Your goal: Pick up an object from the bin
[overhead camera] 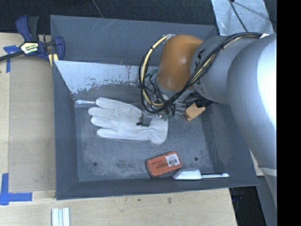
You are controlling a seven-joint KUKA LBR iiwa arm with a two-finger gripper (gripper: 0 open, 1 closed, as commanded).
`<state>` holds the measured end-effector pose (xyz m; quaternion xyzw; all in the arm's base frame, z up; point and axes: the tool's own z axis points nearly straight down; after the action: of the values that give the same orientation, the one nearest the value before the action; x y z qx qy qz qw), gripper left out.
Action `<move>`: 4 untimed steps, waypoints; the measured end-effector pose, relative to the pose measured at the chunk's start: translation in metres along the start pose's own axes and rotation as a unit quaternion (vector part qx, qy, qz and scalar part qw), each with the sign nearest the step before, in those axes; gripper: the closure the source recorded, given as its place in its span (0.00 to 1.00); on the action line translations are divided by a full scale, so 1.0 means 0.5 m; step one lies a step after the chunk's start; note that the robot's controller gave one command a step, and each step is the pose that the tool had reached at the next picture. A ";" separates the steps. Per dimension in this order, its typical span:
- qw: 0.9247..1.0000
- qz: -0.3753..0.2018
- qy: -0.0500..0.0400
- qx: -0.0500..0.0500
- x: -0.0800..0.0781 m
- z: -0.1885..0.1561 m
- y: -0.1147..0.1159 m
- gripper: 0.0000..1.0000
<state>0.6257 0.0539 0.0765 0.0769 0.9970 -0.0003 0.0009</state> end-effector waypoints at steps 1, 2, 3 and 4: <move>1.000 0.000 0.004 0.000 0.003 -0.040 -0.001 1.00; 1.000 0.000 0.000 -0.001 -0.001 -0.077 0.001 1.00; 1.000 0.000 -0.003 -0.001 -0.003 -0.096 0.001 1.00; 1.000 -0.001 -0.003 -0.001 -0.004 -0.103 0.001 1.00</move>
Offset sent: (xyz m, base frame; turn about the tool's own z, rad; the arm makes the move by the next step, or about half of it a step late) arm 0.0000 0.0000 0.0384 0.0000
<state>0.6276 0.0541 0.1282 0.0763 0.9971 0.0006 0.0038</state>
